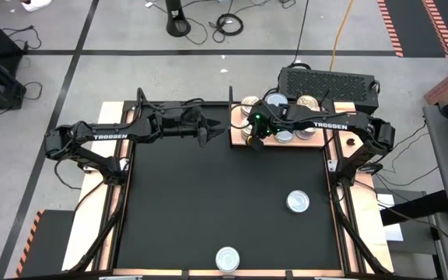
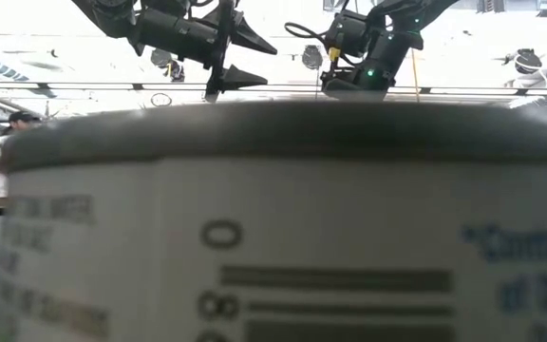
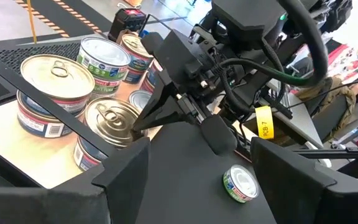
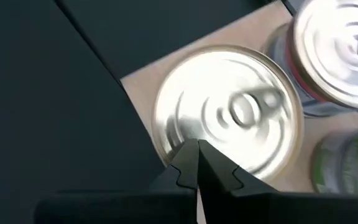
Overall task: Stack canned seafood by type on shelf
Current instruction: Adjust the stacked blue pink tuna cans on the shelf, then stack the green tuna can on top of the other green tuna can on the shelf
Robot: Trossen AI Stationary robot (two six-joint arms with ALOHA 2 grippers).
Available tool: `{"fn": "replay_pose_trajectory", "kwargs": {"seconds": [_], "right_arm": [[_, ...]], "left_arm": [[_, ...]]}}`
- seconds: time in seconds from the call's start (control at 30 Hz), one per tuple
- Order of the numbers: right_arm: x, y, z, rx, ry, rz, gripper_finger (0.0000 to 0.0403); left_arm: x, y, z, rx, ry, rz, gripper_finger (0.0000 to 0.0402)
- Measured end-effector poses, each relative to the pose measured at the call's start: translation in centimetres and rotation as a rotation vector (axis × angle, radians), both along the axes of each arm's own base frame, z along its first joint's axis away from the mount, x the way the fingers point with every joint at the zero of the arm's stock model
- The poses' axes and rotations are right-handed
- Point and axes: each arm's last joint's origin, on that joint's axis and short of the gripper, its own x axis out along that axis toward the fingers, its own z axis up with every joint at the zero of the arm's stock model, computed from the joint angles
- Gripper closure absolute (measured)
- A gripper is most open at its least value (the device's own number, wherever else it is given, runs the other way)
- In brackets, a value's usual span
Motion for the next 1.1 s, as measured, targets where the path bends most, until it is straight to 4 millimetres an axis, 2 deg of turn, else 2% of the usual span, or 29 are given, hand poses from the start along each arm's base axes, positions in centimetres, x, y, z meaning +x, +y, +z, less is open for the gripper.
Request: {"fn": "replay_pose_trajectory", "kwargs": {"seconds": [0.2, 0.37, 0.5, 0.6, 0.73, 0.97, 1.1], "right_arm": [[-0.5, 0.2, 1.4, -0.018, -0.047, 0.015, 0.0403], [-1.2, 0.5, 3.7, -0.048, -0.129, 0.015, 0.0403], [-2.5, 2.1, 6.0, -0.042, -0.204, 0.009, 0.0403], [-3.3, 4.5, 7.3, 0.014, -0.234, 0.058, 0.0403], [-4.0, 8.8, 7.8, 0.107, -0.221, 0.123, 0.0403], [-4.5, 16.6, 7.3, 0.249, -0.178, 0.165, 0.0403], [-4.8, 20.7, 6.8, 0.291, -0.164, 0.237, 0.0403]], "left_arm": [[0.0, 0.0, 0.0, 0.003, -0.001, -0.001, 0.0126], [0.0, 0.0, 0.1, 0.006, -0.004, -0.001, 0.0126], [0.2, -0.6, 0.1, 0.045, -0.001, -0.050, 0.0126], [0.5, -1.7, 0.0, 0.039, -0.003, -0.141, 0.0126], [0.8, -4.0, -0.4, -0.008, 0.033, -0.302, 0.0126], [0.7, -11.0, -1.4, -0.143, 0.215, -0.579, 0.0126], [0.2, -14.2, -1.8, -0.166, 0.325, -0.621, 0.0126]]}}
